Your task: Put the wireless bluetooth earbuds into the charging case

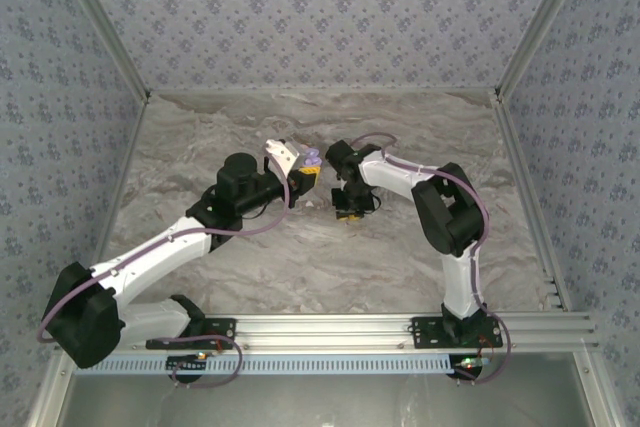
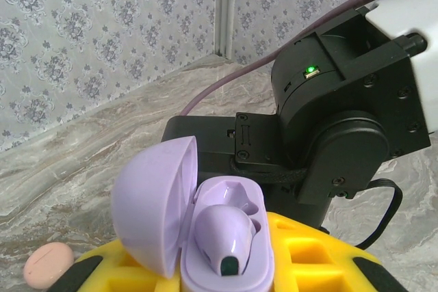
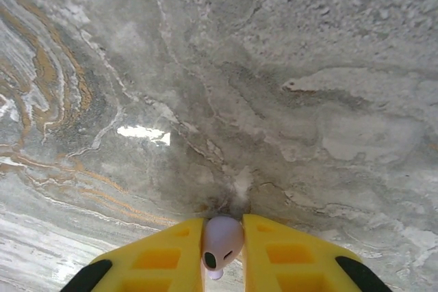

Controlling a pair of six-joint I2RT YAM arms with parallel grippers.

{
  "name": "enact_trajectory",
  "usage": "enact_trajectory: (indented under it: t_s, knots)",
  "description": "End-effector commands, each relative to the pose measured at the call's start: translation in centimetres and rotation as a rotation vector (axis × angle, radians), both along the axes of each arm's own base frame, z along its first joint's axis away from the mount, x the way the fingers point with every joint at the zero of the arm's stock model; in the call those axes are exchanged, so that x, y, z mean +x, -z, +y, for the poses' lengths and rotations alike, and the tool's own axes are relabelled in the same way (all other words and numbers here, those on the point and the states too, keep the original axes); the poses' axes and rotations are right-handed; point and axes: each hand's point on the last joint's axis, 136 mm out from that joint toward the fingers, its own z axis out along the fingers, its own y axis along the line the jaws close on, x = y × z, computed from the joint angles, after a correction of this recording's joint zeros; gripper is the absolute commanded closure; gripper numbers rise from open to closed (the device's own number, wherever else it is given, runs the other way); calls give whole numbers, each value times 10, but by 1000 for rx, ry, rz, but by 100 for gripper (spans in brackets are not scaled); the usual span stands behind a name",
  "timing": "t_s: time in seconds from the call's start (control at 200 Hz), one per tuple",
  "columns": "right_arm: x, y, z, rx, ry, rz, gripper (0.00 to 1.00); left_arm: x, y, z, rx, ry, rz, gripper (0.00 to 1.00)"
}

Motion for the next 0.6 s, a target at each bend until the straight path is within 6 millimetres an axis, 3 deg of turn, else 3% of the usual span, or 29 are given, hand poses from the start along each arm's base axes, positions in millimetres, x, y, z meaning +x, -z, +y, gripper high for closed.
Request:
enact_trajectory:
  t_s: [0.0,0.215,0.385,0.595]
  knots:
    - [6,1,-4,-24,-101,-10,82,-2,-11,5,-14,-6,-35,93]
    - [14,3,-20,-41,-251,12,82,-3,-11,6,-14,-9,-38,93]
    - [18,9,-30,-39,-275,35,80,-3,-12,6,-15,-10,-40,93]
    - [21,7,-23,8,-271,25,66,-2,-12,6,-13,-12,-41,93]
